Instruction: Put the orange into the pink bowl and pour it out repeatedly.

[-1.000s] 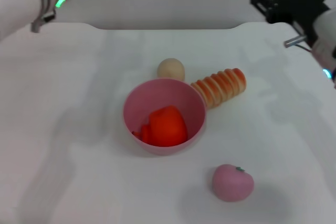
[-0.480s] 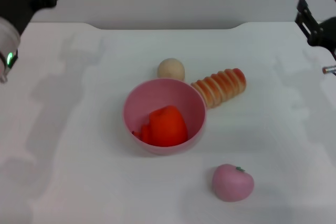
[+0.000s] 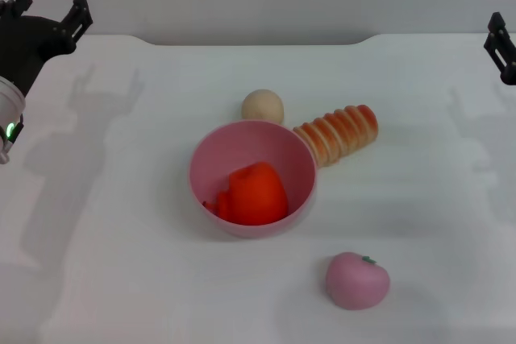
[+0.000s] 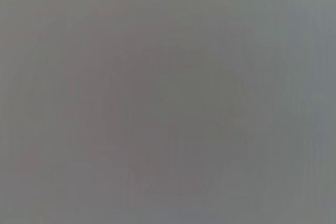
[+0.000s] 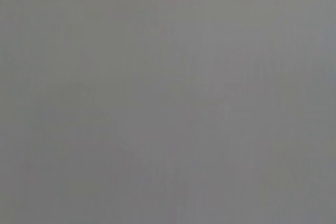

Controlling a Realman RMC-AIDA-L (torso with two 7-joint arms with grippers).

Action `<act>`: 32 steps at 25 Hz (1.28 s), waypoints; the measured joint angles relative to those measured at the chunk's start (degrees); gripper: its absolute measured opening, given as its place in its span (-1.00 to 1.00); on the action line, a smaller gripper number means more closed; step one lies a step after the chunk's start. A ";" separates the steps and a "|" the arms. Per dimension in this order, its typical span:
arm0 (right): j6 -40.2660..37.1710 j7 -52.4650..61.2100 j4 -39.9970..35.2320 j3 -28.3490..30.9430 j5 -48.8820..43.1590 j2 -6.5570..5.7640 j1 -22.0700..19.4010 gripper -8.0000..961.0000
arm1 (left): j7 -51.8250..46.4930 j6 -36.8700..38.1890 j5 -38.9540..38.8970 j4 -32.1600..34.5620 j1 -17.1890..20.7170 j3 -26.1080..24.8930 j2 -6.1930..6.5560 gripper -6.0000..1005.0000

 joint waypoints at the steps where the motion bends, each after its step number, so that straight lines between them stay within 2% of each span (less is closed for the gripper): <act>1: 0.00 0.07 0.10 0.07 0.29 0.00 0.13 0.57 | 0.00 0.00 0.00 0.00 0.00 0.00 0.00 0.64; 5: 0.14 0.12 1.06 0.54 0.69 0.01 1.30 0.57 | 0.35 0.73 -0.37 -1.67 -1.08 -0.31 0.29 0.64; 11: -0.11 0.31 3.44 1.52 0.92 0.20 3.32 0.57 | 0.90 2.43 -0.55 -5.31 -3.54 -1.88 0.07 0.64; 24: -0.20 0.36 9.04 1.61 3.60 0.29 8.01 0.57 | 0.79 5.04 -0.57 -6.79 -3.49 -2.23 0.24 0.64; 32: -0.94 0.38 8.94 0.69 3.60 0.42 7.36 0.57 | 0.98 5.20 -0.37 -6.96 -3.26 -2.00 0.19 0.64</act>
